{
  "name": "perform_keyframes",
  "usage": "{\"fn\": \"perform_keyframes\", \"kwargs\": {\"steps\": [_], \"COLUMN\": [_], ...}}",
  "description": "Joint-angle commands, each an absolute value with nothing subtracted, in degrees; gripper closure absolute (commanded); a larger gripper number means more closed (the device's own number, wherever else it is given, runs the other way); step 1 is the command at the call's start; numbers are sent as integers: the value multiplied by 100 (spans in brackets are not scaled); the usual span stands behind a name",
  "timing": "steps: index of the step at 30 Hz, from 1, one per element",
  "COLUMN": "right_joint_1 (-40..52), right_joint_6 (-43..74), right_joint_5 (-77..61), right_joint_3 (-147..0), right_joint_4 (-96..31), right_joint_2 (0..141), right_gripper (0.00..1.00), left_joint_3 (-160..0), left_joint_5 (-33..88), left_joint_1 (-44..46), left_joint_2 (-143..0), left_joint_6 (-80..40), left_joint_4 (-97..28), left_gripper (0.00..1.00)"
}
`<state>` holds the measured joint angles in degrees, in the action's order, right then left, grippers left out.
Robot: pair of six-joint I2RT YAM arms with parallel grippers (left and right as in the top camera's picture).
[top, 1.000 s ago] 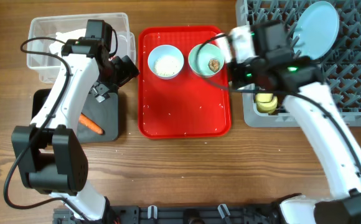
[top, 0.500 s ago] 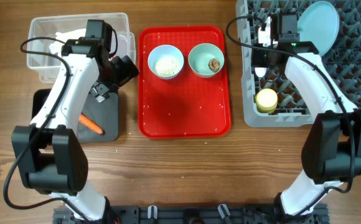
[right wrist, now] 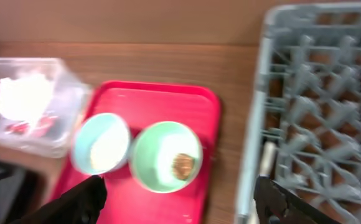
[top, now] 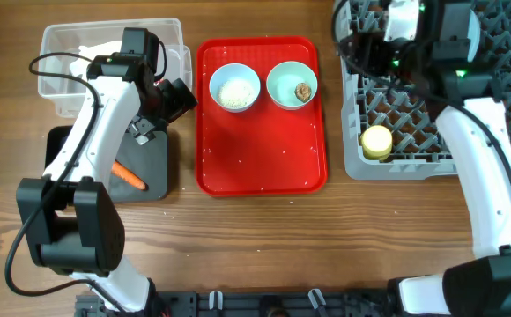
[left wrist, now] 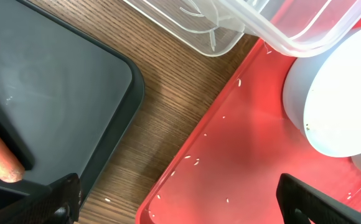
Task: Sort waste into correct bins and load items into the dishwasher rack
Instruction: 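Insert the white spoon into the dishwasher rack, then grasp the white rice bowl with the left gripper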
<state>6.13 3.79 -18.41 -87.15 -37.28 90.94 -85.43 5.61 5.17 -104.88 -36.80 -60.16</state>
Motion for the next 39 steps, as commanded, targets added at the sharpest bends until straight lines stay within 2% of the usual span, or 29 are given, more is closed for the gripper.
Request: {"fn": "perform_keyframes", "kwargs": {"steps": [1,4,6,7,11,14,17,21,23,24,28,33,34,36,39], "right_joint_1": [797,471,220,95,89,89,89,89,89,89,89,89,89,89,89], "right_joint_6": [152,139,106,102,1,5,3,-1,-3,-5,-1,-5,-3,-3,-3], "right_joint_5": [-2193,-2147,-2150,-2150,-2082,-1973,-1973,-1962,-1907,-1907,-1909,-1907,-1907,-1907,-1909], "right_joint_3": [-8707,-8707,-8707,-8707,-8705,-8705,-8705,-8705,-8705,-8705,-8705,-8705,-8705,-8705,-8705], "right_joint_4": [-3822,-3852,-3848,-3844,-3940,-3970,-4145,-4488,-4530,-4528,-4528,-4530,-4530,-4530,-4530], "right_joint_2": [9207,8954,8823,8777,8788,8788,8788,8788,8788,8788,8788,8788,8788,8788,8788], "right_gripper": [22,22,21,21,21,21,21,21,22,22,23,23,23,23,23], "left_joint_3": [-8512,-8512,-8519,-8576,-8908,-8927,-8927,-8927,-8927,-8925,-8925,-8925,-8925,-8925,-8927], "left_joint_5": [602,871,1879,2040,1249,331,-604,-652,-652,-652,-648,-458,-458,-460,-458], "left_joint_1": [497,499,589,720,1494,2211,2786,2869,2821,2821,2823,2836,2821,2816,2875], "left_joint_2": [-10350,-10361,-10361,-10359,-10361,-10481,-10936,-11734,-11874,-11900,-12219,-12379,-12379,-12376,-12331], "left_joint_6": [-3693,-3669,-2462,-2222,-1896,-1131,-191,456,447,447,408,408,408,261,189], "left_joint_4": [-5767,-5369,-4764,-4530,-4128,-3999,-3607,-2773,-2738,-2770,-2762,-2783,-2773,-2786,-2827], "left_gripper": [0,1,12,10,0,2,14,27,49,56,76,77,80,96,96]}}
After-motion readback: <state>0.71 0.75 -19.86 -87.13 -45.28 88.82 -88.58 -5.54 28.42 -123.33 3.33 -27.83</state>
